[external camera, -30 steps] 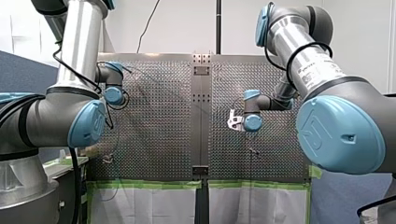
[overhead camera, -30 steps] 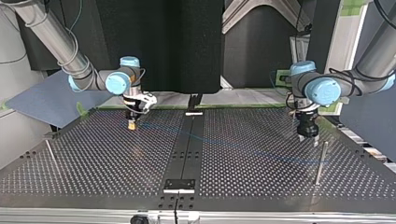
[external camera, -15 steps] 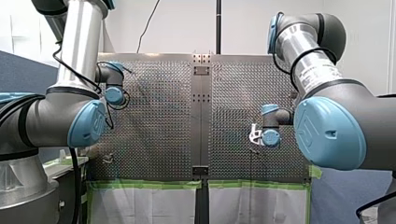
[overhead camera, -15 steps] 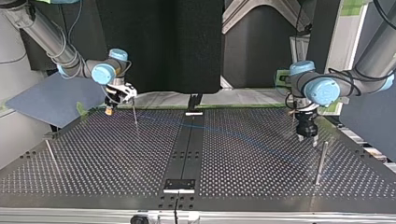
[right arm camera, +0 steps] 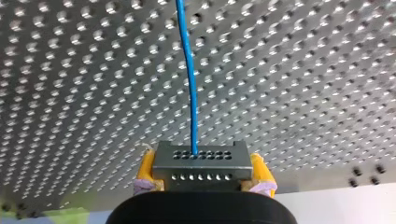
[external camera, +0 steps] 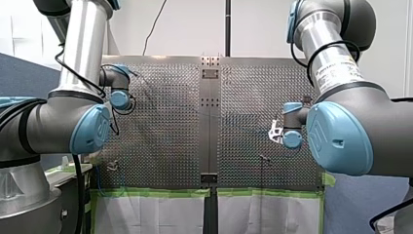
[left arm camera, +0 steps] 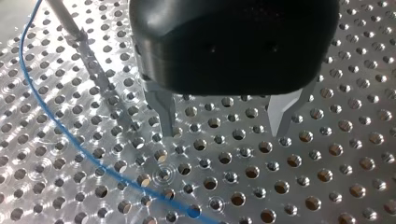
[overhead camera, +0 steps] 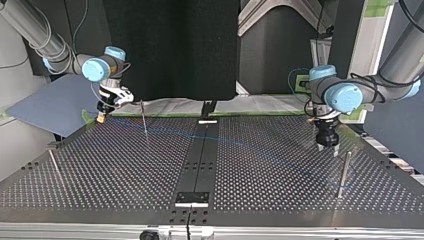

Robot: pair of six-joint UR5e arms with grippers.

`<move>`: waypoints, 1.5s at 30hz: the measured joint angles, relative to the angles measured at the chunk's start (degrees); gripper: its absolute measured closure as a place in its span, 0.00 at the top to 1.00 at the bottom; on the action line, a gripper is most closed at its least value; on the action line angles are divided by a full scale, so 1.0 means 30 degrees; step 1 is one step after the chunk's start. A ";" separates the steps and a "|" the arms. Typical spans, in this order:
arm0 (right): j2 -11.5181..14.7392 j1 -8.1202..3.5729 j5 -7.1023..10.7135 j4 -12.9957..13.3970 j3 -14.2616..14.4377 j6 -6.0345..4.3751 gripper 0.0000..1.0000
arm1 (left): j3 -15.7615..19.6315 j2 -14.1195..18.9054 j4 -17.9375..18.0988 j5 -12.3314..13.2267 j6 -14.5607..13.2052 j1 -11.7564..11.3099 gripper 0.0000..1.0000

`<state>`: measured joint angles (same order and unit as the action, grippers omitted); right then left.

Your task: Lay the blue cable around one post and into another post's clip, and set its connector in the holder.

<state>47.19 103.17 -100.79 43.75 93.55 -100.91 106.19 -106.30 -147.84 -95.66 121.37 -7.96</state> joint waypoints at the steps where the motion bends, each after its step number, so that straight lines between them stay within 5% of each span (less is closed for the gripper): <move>1: -0.0086 -0.0025 0.0028 0.0139 0.0133 -0.0034 0.00 | 0.0003 0.0000 -0.0001 0.0001 0.0000 0.0025 1.00; 12: -0.1757 -0.0461 0.0567 0.1901 0.1898 -0.0700 0.00 | -0.0002 -0.0003 -0.0001 0.0000 0.0047 0.0302 1.00; 17: -0.2534 -0.0855 0.0828 0.2681 0.2674 -0.0466 0.00 | -0.0002 0.0002 0.0037 -0.0023 -0.0015 0.0383 1.00; 32: -0.4024 -0.1407 0.3109 0.5086 0.5068 -0.0251 0.00 | -0.0011 0.0004 0.0364 0.0123 0.0141 0.0252 1.00; 40: -0.4082 -0.2544 0.4476 0.6454 0.4836 -0.0930 0.00 | -0.0011 0.0003 0.0379 0.0162 0.0249 0.0168 1.00; 45: -0.4580 -0.3461 0.5399 0.7367 0.4290 -0.1034 0.00 | -0.0012 0.0004 0.0380 0.0165 0.0262 0.0147 1.00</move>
<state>33.45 92.79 -84.60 65.85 106.42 -104.01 106.15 -106.29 -146.70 -95.17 122.16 -7.51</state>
